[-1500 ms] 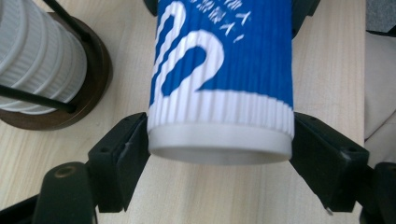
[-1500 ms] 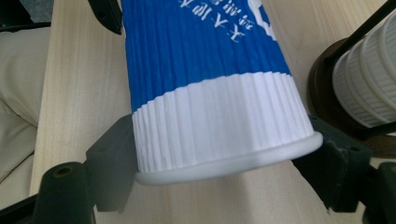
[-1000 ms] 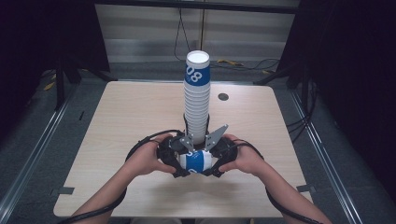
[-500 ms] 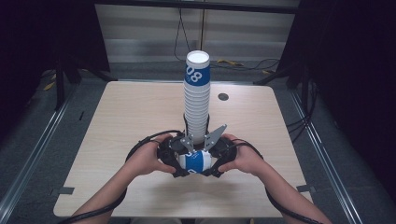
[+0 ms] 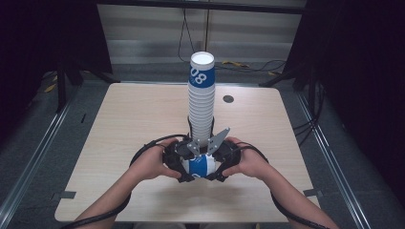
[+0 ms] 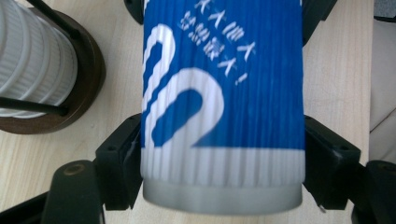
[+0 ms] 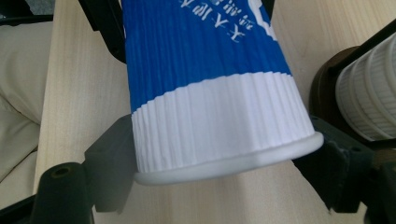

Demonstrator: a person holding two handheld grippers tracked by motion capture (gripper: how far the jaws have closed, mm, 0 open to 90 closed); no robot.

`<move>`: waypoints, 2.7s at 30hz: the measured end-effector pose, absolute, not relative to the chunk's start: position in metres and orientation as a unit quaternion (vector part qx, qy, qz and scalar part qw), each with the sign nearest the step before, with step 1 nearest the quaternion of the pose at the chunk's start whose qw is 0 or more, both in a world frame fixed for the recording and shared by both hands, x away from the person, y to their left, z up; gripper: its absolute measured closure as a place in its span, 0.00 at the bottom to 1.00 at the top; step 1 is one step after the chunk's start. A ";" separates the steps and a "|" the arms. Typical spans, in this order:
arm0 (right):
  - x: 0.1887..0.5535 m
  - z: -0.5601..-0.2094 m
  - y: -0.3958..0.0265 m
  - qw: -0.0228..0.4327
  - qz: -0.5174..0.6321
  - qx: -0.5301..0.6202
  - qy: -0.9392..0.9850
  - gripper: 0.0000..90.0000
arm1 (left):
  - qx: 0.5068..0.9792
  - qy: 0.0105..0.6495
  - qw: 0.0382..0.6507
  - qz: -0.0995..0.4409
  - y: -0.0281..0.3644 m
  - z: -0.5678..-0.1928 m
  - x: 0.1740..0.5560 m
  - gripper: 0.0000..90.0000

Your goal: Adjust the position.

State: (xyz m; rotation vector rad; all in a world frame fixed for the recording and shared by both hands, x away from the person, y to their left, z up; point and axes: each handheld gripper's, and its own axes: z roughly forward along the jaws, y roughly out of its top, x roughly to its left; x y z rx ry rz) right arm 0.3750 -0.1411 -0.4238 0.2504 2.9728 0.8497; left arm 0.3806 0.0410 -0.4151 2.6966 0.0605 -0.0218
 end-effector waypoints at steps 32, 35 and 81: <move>0.369 -0.426 -0.147 0.028 0.344 0.098 0.934 0.14 | 0.960 0.036 0.277 -0.028 0.060 -0.420 0.380 0.34; 0.369 -0.430 -0.154 0.026 0.354 0.111 0.928 0.13 | 0.957 0.041 0.284 -0.032 0.065 -0.419 0.381 0.34; 0.368 -0.433 -0.161 0.011 0.460 0.118 0.880 0.17 | 0.936 0.035 0.346 -0.046 0.074 -0.426 0.384 0.34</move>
